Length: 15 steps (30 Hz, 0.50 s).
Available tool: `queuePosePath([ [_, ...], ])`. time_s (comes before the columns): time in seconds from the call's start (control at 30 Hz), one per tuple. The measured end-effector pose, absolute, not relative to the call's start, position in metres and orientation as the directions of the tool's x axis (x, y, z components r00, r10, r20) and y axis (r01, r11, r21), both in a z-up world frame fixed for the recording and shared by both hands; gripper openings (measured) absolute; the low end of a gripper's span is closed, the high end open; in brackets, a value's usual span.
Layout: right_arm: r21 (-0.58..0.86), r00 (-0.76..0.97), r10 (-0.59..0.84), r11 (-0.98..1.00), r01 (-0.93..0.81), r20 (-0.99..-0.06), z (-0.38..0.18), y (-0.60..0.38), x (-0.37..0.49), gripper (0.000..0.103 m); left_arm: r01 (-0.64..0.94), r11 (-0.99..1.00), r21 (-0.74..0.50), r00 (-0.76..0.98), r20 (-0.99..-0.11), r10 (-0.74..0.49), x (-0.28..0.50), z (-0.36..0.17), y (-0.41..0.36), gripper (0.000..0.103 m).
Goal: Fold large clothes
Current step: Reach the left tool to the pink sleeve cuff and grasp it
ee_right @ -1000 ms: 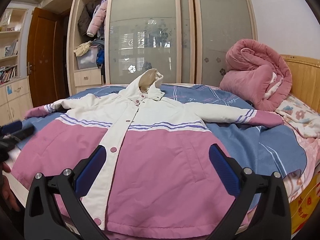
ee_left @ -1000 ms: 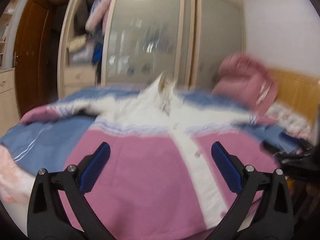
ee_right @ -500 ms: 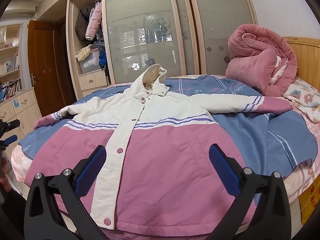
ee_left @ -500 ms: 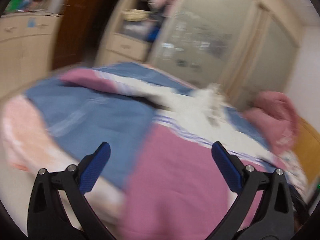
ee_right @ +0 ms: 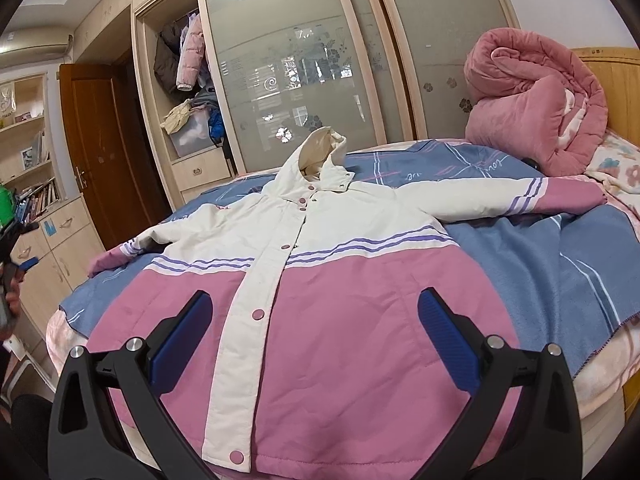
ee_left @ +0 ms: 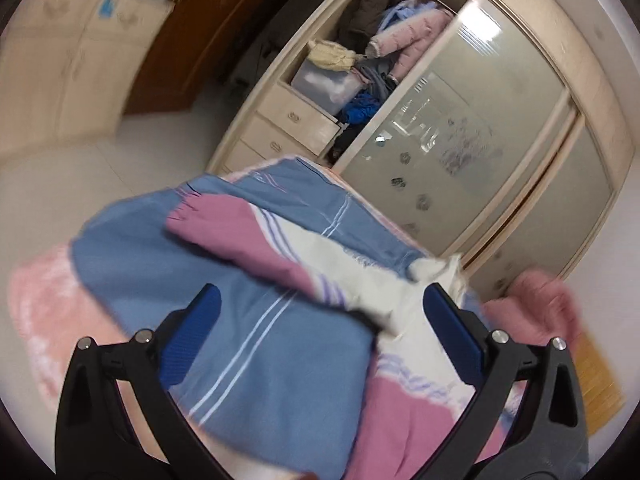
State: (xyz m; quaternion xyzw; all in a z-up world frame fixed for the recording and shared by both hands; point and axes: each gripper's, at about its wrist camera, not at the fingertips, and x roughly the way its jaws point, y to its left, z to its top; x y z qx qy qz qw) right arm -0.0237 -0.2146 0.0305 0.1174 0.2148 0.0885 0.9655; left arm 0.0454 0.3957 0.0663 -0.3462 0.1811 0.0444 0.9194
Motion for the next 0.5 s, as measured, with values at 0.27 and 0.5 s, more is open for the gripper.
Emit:
queuePosePath([
  [0.27, 0.274, 0.882, 0.220, 0.956, -0.109, -0.417, 0.025, -0.216, -0.020, 0.102, -0.276, 0.596, -0.754, 0.897, -0.426, -0.122, 0.137, -0.013, 0.460, 0.101],
  [0.5, 0.245, 0.864, 0.223, 0.962, -0.121, -0.451, 0.018, -0.203, -0.010, 0.102, -0.335, 0.503, -0.797, 0.893, -0.438, -0.099, 0.176, -0.054, 0.490, 0.101],
])
